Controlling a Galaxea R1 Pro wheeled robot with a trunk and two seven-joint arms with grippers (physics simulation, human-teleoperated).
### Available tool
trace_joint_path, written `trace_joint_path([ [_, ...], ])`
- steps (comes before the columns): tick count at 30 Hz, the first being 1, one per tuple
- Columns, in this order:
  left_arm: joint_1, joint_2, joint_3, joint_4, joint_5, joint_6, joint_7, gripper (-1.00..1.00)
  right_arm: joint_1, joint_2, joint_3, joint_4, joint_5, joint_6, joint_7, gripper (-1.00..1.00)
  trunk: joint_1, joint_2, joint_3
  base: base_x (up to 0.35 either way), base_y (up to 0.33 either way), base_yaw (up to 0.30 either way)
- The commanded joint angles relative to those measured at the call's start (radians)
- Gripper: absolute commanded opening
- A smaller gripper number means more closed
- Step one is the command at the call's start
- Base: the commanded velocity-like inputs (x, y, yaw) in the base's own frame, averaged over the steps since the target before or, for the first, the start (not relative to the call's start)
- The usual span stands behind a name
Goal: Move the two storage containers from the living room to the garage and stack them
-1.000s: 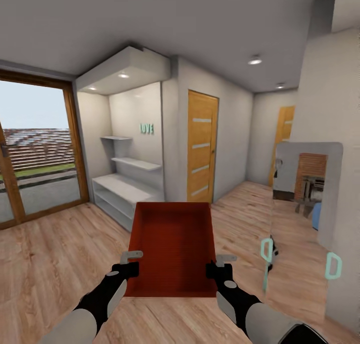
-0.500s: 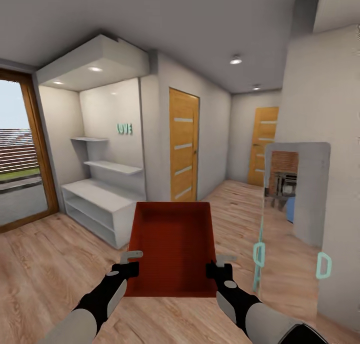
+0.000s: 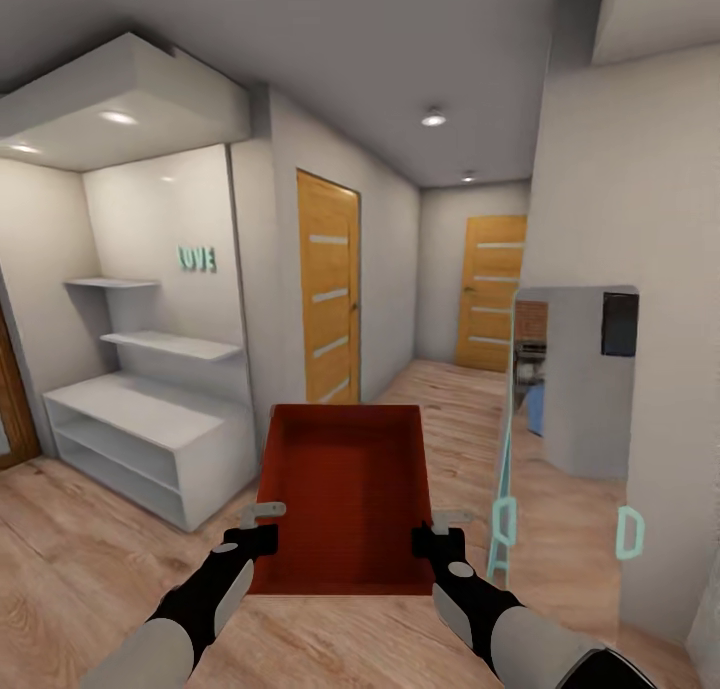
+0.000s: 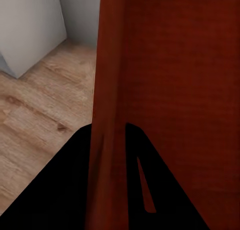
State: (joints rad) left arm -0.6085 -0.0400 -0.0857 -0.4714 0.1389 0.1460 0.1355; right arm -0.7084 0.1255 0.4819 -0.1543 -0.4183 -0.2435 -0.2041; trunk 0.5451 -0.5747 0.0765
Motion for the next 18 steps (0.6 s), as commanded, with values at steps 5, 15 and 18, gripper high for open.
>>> trace_joint_path([
  [5,0.000,0.019,0.090,-0.006,0.001,0.006,0.013,-1.00,0.000,-0.029,-0.003,0.066,-0.013,-0.002,0.000,-1.00,0.001,-0.001,0.000,0.321,0.180,-0.283],
  [15,0.000,0.019,0.090,-0.007,0.001,0.006,0.013,-1.00,0.000,-0.029,-0.003,0.065,-0.013,-0.002,0.000,-1.00,0.001,-0.001,0.000,0.316,0.188,-0.283],
  [18,0.000,0.019,0.090,-0.007,0.001,0.006,0.013,-1.00,0.000,-0.029,-0.003,0.066,-0.013,-0.002,0.000,-1.00,0.001,-0.001,0.000,0.312,0.193,-0.284],
])
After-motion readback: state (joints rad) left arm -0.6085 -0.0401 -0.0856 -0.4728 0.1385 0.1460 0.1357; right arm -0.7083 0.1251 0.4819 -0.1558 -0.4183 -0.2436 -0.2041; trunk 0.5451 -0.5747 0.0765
